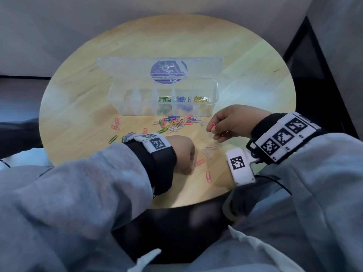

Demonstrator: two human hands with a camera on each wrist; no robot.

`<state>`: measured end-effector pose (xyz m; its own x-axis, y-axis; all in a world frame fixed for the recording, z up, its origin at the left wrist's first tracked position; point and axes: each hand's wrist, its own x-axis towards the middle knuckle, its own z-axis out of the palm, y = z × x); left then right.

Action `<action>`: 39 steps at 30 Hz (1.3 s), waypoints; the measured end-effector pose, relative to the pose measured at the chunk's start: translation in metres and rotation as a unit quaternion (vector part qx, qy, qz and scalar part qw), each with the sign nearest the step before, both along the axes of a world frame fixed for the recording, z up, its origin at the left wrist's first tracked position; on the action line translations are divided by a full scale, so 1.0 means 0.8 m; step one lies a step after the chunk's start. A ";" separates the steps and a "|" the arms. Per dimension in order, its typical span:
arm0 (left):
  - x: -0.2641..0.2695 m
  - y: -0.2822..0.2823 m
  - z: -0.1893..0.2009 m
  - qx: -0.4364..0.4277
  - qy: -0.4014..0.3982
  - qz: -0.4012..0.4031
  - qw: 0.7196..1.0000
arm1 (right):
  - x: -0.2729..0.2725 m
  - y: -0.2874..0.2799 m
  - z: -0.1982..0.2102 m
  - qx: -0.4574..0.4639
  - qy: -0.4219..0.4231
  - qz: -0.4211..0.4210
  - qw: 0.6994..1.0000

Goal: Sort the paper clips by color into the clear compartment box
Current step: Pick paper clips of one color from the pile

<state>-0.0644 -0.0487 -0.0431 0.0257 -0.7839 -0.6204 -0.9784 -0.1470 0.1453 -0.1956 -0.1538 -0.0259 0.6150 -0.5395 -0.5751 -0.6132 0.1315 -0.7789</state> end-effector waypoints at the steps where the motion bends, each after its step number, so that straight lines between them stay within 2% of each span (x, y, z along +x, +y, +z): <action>1: 0.001 0.002 -0.002 -0.003 0.007 0.007 1.000 | -0.001 0.001 0.002 0.024 -0.012 -0.005 1.000; 4: 0.008 0.004 -0.004 -0.007 0.036 0.035 0.999 | -0.002 0.005 0.004 0.040 -0.021 0.007 0.999; 7: 0.022 0.001 -0.003 -0.010 0.098 0.084 0.992 | -0.002 0.007 0.003 0.024 -0.008 0.032 0.999; 10: 0.033 -0.001 0.004 -0.009 0.182 0.156 0.971 | -0.001 0.011 0.003 -0.034 0.031 0.107 0.993; 14: 0.040 -0.004 0.009 -0.005 0.250 0.217 0.944 | 0.004 0.027 -0.001 -0.109 0.107 0.278 0.948; 18: 0.034 -0.007 0.008 0.014 0.295 0.269 0.917 | 0.005 0.035 -0.006 -0.129 0.148 0.329 0.924; 21: 0.027 -0.008 0.008 0.021 0.276 0.260 0.925 | 0.002 0.037 -0.010 -0.139 0.162 0.336 0.917; 24: 0.016 -0.006 0.008 -0.007 0.164 0.142 0.976 | 0.002 0.044 -0.013 -0.149 0.168 0.359 0.906; 26: 0.008 -0.006 0.009 -0.025 0.104 0.088 0.990 | 0.001 0.048 -0.015 -0.164 0.168 0.371 0.899; 33: -0.007 -0.018 0.004 -0.036 0.047 0.030 0.998 | -0.002 0.052 -0.026 -0.228 0.150 0.388 0.880; 39: -0.005 -0.020 0.001 -0.033 0.032 0.027 0.999 | -0.005 0.051 -0.027 -0.222 0.126 0.377 0.890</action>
